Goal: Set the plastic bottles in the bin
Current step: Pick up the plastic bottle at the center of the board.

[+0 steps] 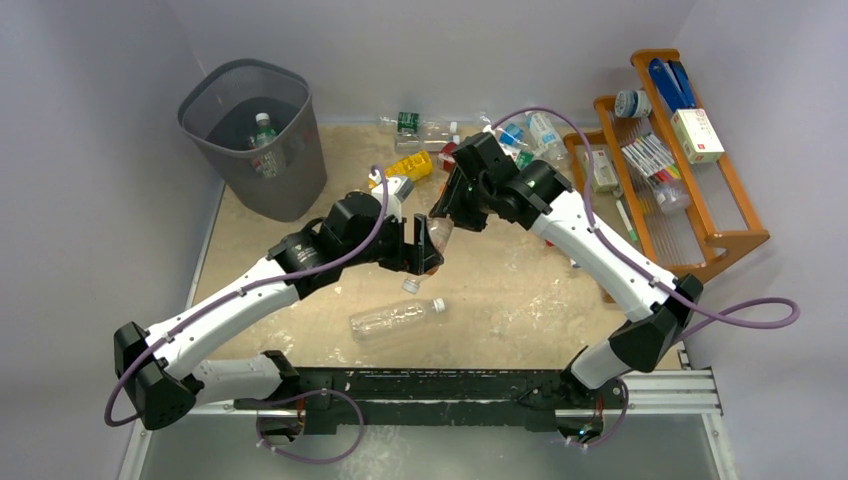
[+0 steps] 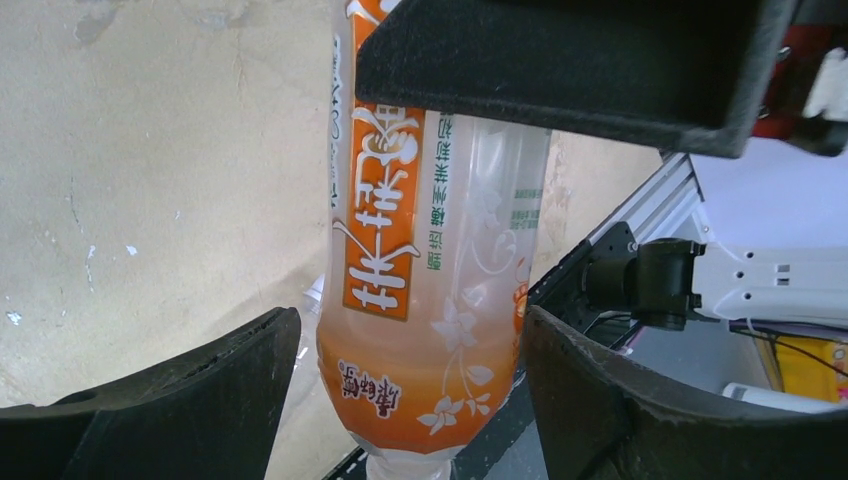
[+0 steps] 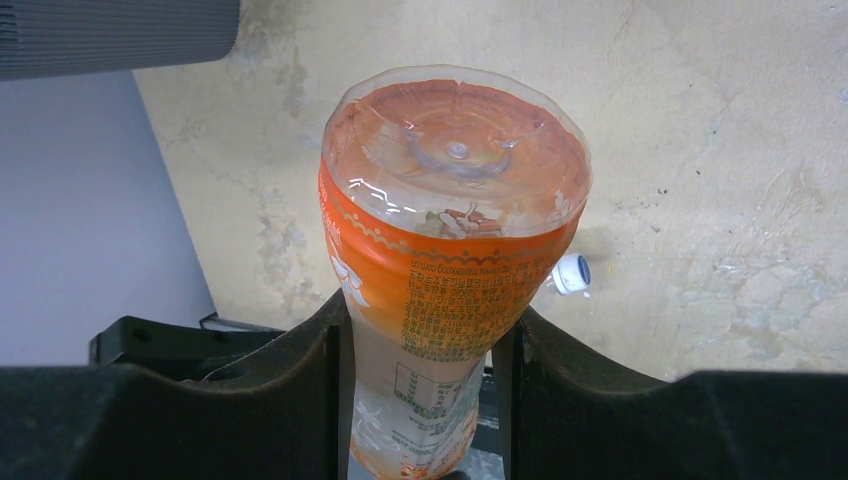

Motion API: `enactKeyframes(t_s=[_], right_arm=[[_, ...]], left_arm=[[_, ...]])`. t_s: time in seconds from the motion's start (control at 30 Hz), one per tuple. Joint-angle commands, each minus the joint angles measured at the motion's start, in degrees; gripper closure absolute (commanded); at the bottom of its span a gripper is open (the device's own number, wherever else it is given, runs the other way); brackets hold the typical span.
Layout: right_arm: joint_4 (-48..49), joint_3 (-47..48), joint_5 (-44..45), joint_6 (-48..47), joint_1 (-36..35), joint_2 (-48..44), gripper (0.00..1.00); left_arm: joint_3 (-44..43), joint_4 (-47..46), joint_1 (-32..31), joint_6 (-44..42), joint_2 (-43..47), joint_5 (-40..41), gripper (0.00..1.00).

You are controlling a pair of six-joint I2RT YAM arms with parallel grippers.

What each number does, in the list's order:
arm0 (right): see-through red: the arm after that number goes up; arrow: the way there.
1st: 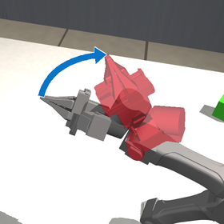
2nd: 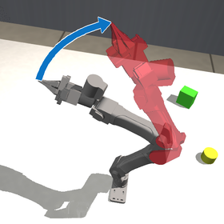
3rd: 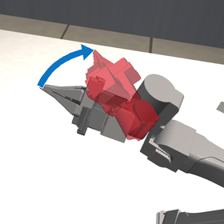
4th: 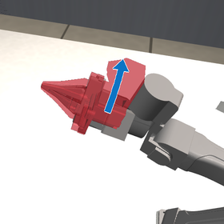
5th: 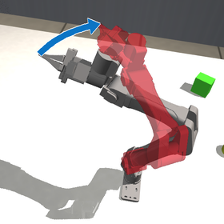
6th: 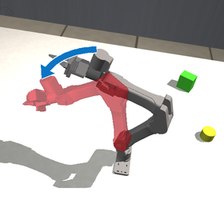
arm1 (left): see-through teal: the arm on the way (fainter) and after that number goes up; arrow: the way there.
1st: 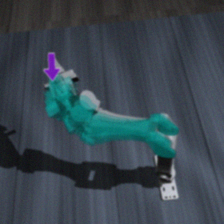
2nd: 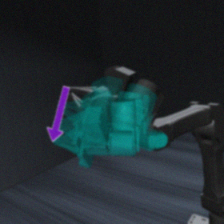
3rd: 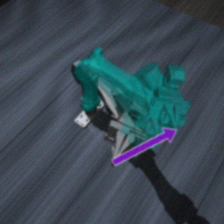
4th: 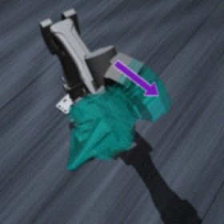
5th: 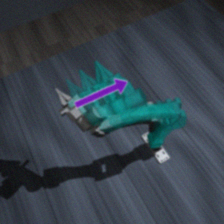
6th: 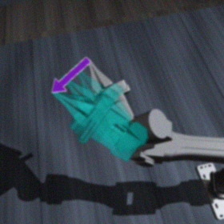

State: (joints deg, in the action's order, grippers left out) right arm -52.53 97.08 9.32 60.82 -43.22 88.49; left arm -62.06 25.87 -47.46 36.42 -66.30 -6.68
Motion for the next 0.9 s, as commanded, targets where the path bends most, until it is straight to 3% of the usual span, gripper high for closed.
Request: enactKeyframes(t_s=[0.0,0.17,0.27,0.33,0.4,0.6,0.77,0.87], right_arm=[[2.57,0.62,-0.78,-0.59,-0.22,-3.35,0.73],[3.34,0.27,-1.04,-0.52,-0.2,-3.96,0.73],[3.45,-0.23,-1.13,-0.52,-0.2,-4.3,0.71],[3.44,-0.96,-2.43,-0.52,-0.2,-4.72,0.61],[3.19,-1.55,-3.59,-0.22,-0.2,-5.4,0.35],[2.21,-2.17,-0.77,0.0,-0.07,-9.02,0.02],[0.52,-3.09,2.86,-0.29,-0.02,-15.93,0.0],[2.03,-7.73,3.58,0.03,-0.02,-22.15,0.0]], left_arm=[[0.1,-3.37,-1.02,0.05,-0.13,1.49,0.26],[-0.07,-3.2,-1.11,-0.05,-0.4,1.76,0.49],[-0.37,-3.1,-1.15,-0.1,-0.19,1.88,0.56],[-0.78,-2.83,-1.18,-0.14,-0.02,2.73,0.56],[-1.35,-2.11,-1.14,-0.61,0.13,3.86,0.56],[-4.35,1.31,-1.14,-2.86,-0.9,6.72,0.56],[-9.4,7.1,-0.5,-5.47,-2.51,11.89,0.55],[-14.28,10.19,3.22,-7.44,-4.05,11.28,0.54]])
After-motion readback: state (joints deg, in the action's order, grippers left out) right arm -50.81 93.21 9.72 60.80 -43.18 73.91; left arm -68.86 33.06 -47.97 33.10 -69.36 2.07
